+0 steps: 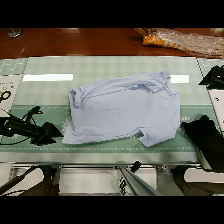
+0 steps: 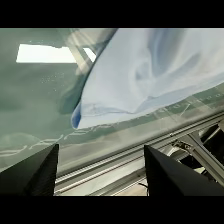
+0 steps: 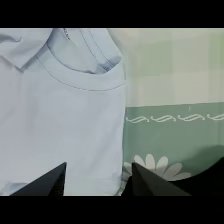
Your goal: Fold the shirts.
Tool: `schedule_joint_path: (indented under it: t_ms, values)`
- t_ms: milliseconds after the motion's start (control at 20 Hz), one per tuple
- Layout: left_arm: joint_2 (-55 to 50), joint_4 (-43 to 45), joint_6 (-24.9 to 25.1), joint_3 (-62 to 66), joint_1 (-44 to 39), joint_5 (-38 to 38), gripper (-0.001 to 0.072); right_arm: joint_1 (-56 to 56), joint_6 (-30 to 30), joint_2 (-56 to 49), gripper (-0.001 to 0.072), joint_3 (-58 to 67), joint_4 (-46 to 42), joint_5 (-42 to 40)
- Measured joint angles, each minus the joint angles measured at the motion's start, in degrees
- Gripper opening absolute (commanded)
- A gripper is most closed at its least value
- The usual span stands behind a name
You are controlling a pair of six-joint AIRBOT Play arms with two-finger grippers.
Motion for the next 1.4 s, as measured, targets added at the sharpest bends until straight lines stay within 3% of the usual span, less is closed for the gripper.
schedule_joint_path:
  t_ms: [350, 400, 450, 500, 550, 850, 1150, 1400]
  values:
    - [-0.94, -3.19, 0.13, -2.01, -6.78, 7.85, 0.0646, -0.04, -0.13, 0.00, 0.0491, -0.20, 0.28, 0.72]
    - [-1.57, -4.96, 0.13, -2.19, -8.26, 8.74, 0.0599, -0.04, -0.13, 0.00, 0.0491, -0.20, 0.31, 0.83]
    - [-2.38, -6.69, 0.04, -2.32, -9.97, 9.75, 0.0475, -0.04, -0.13, 0.00, 0.0490, -0.20, 0.28, 1.03]
    - [-3.30, -8.20, 0.04, -2.45, -11.56, 11.37, 0.0221, -0.04, -0.13, 0.00, 0.0490, -0.20, 0.28, 1.20]
    - [-4.26, -9.09, 0.17, -2.54, -13.22, 13.33, 0.0019, -0.04, -0.13, 0.00, 0.0491, -0.20, 0.31, 1.31]
    - [-5.97, -12.46, 1.53, -2.62, -15.63, 13.92, 0.0017, -1.16, -0.46, 0.00, 0.0492, -1.49, -1.09, 2.27]
    - [-3.06, -13.16, 3.43, -2.58, -12.87, 11.82, 0.0017, -4.22, -2.82, 0.00, 0.0491, -12.74, 4.74, 2.99]
    - [-2.25, -13.25, 4.02, -2.58, -12.13, 11.54, 0.0017, -2.10, -4.46, 0.00, 0.0490, -21.14, 0.90, 0.15]
